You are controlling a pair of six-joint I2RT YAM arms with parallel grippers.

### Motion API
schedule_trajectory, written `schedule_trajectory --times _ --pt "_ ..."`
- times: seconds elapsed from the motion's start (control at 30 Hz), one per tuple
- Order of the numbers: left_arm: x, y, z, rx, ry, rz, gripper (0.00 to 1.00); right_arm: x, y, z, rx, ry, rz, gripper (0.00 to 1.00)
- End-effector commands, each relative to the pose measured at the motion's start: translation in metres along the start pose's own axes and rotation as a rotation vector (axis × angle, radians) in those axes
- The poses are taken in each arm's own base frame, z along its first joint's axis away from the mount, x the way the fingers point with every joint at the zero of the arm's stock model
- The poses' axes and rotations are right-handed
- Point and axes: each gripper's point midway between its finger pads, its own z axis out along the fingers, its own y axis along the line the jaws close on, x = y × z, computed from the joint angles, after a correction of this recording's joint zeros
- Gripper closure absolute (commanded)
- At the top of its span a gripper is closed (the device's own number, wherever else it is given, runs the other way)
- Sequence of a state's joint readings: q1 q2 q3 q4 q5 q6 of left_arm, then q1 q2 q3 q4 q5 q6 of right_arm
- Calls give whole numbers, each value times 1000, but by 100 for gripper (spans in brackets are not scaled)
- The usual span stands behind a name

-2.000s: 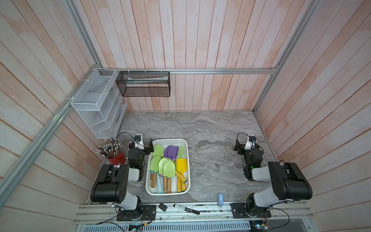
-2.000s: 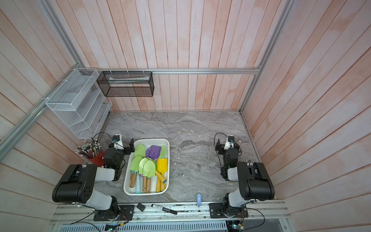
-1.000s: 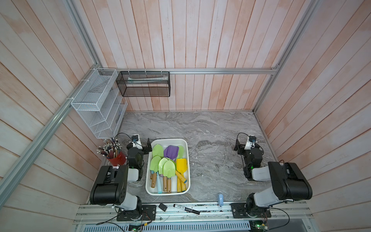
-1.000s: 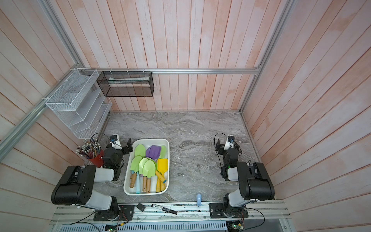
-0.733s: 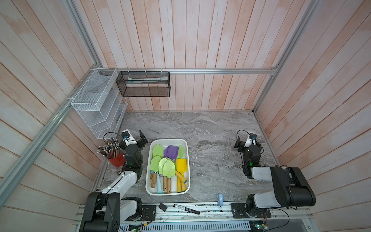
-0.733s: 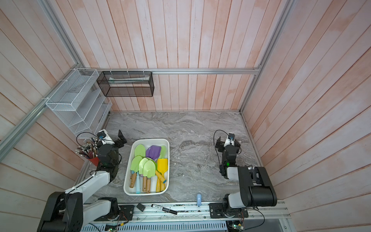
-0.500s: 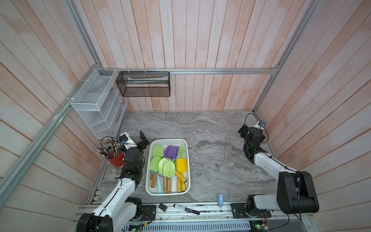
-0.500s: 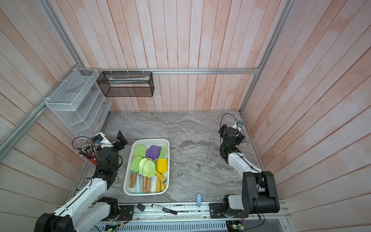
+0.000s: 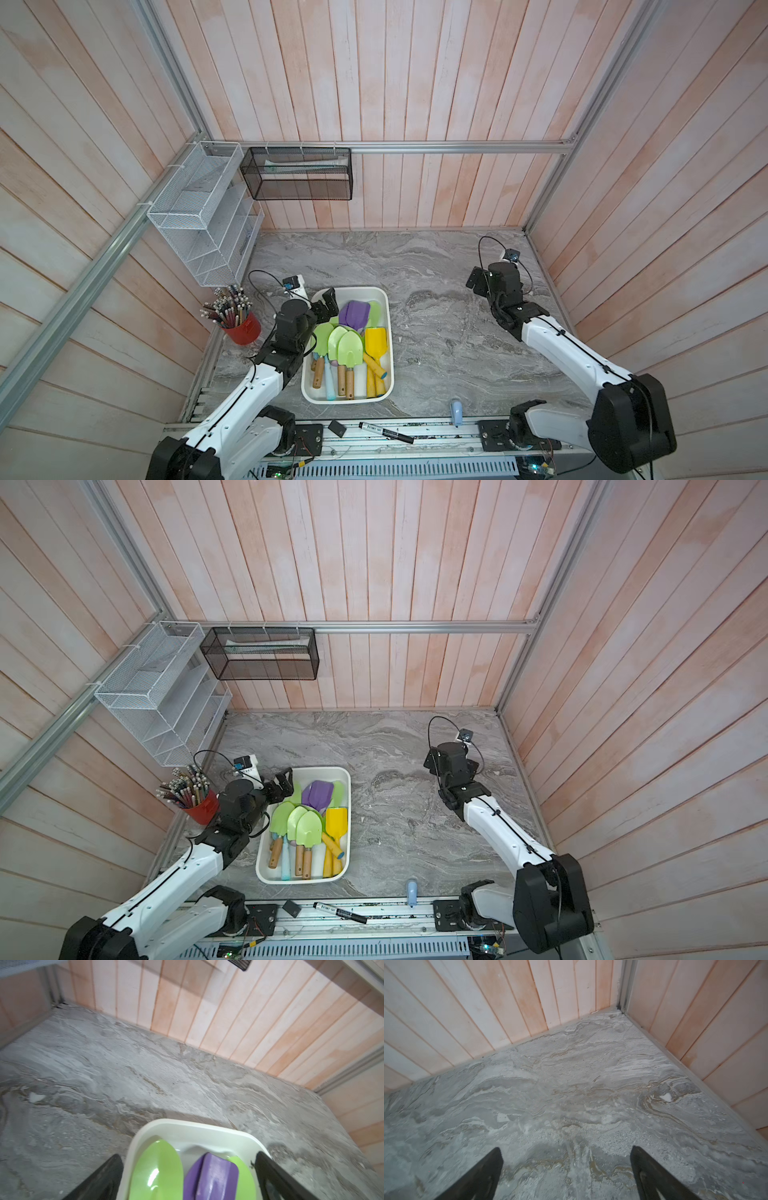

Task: Take the shovel out of the storage box
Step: Pick up the shovel from the storage box.

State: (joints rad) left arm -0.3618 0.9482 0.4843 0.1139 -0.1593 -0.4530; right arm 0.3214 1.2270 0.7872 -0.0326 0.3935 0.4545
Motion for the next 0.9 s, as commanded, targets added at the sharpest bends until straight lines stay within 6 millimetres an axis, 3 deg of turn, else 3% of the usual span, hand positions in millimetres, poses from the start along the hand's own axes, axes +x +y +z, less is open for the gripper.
schedule_trajectory --times 0.0,0.13,0.37,0.63,0.87 --pt "24 -14 -8 -15 134 22 0 34 16 -11 -122 130 -37 2" --pt "50 -27 -25 -70 240 42 4 62 31 -23 -221 208 -37 2" --pt "102 -45 -63 -144 417 28 32 91 43 -37 -290 270 -64 2" --pt "163 -62 -88 -147 550 20 36 105 46 -41 -308 300 -83 3" --pt "186 -61 -93 -171 591 33 43 115 43 -41 -310 315 -89 4"
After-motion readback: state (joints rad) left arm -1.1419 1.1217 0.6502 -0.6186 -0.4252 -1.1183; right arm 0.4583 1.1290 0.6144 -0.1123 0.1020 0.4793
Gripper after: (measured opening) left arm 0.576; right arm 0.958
